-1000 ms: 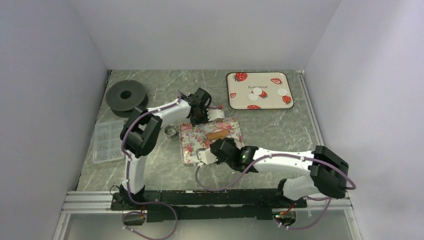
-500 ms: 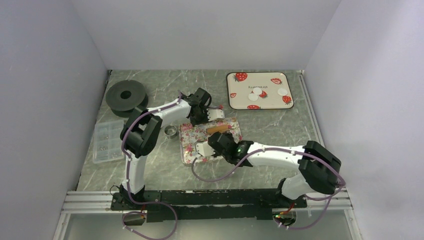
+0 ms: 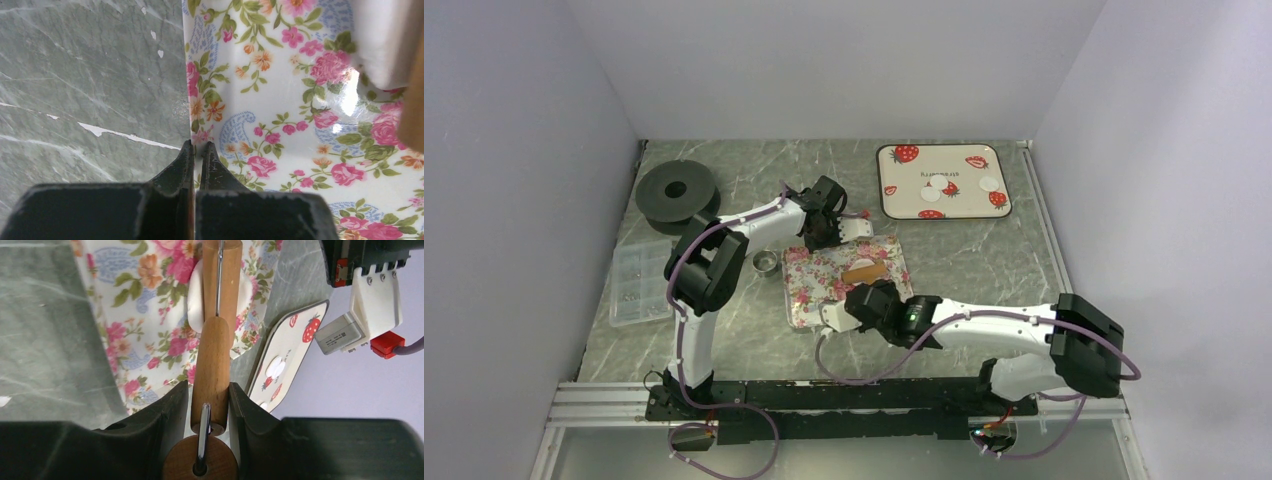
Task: Roll out the dumpling wrappers from the dough
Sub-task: Flatten out the dough on the work surface.
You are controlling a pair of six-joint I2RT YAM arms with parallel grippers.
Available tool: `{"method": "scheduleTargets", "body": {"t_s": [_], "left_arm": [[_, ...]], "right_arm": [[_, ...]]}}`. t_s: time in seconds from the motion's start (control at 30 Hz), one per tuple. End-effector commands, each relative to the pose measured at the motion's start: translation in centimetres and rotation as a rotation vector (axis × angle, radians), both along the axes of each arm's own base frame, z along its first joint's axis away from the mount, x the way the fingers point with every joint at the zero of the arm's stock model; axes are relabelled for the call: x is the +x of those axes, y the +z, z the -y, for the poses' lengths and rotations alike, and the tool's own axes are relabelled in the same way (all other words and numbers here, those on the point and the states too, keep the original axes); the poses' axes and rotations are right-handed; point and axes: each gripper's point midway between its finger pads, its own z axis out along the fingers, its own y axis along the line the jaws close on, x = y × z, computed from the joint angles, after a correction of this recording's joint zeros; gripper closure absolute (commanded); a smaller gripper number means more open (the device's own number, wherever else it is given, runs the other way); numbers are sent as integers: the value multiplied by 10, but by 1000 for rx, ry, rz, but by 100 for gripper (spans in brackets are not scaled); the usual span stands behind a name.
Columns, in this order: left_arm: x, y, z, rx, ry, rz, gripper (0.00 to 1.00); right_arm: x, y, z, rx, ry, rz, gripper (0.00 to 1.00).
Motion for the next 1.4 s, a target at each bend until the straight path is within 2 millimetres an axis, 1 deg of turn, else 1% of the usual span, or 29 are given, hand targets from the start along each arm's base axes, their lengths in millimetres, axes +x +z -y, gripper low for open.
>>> {"method": "scheduleTargets", "body": {"t_s": [0.0, 0.1, 0.2, 0.27, 0.37, 0.47, 0.5, 0.57, 0.6, 0.7, 0.77, 0.87, 0.93, 0.97, 1.07, 1.1, 1.17, 1.23, 1.27, 1.37], "left_arm": [[-69, -80, -27, 151, -67, -264, 100], [-69, -80, -27, 153, -69, -264, 100], [-68, -79, -27, 154, -68, -260, 100], [-68, -79, -27, 154, -69, -259, 100], [-68, -79, -27, 153, -69, -261, 100], [-68, -79, -26, 154, -68, -260, 100], [-68, -79, -26, 154, -68, -260, 100], [-68, -79, -27, 154, -68, -261, 100], [-68, -79, -27, 155, -69, -261, 100], [-68, -80, -27, 156, -70, -260, 100], [-68, -80, -27, 157, -69, -260, 100], [-68, -79, -27, 157, -67, -261, 100], [-68, -79, -27, 157, -66, -260, 100], [-68, -79, -27, 157, -67, -260, 100], [-68, -79, -27, 157, -67, -261, 100], [-68, -79, -27, 158, -67, -261, 100], [-67, -79, -27, 157, -66, -258, 100], [-68, -79, -27, 157, -68, -259, 100], [-67, -79, -27, 156, -68, -258, 100], [-67, -79, -27, 160, -67, -258, 100]], "right_arm": [[-28, -71, 48, -197, -1, -307, 100], [-8, -75, 48, -217, -21, -294, 100], [-5, -77, 49, -228, -40, -296, 100], [-11, -74, 50, -215, -51, -301, 100], [-30, -69, 53, -225, -36, -298, 100], [-49, -61, 52, -219, -16, -304, 100], [-52, -59, 52, -215, -14, -305, 100], [-54, -57, 52, -205, -10, -311, 100], [-52, -57, 52, -207, -1, -304, 100], [-37, -60, 48, -203, 2, -294, 100], [-28, -68, 47, -234, 13, -293, 100], [-23, -71, 42, -244, 7, -296, 100], [-29, -69, 41, -236, 1, -302, 100], [-35, -68, 42, -239, 8, -301, 100], [-62, -68, 44, -244, 31, -323, 100], [-71, -69, 49, -254, 27, -336, 100], [-80, -69, 55, -252, 10, -350, 100], [-82, -71, 58, -238, 9, -350, 100], [-79, -71, 57, -236, 20, -338, 100], [-59, -71, 52, -240, 19, -319, 100]]}}
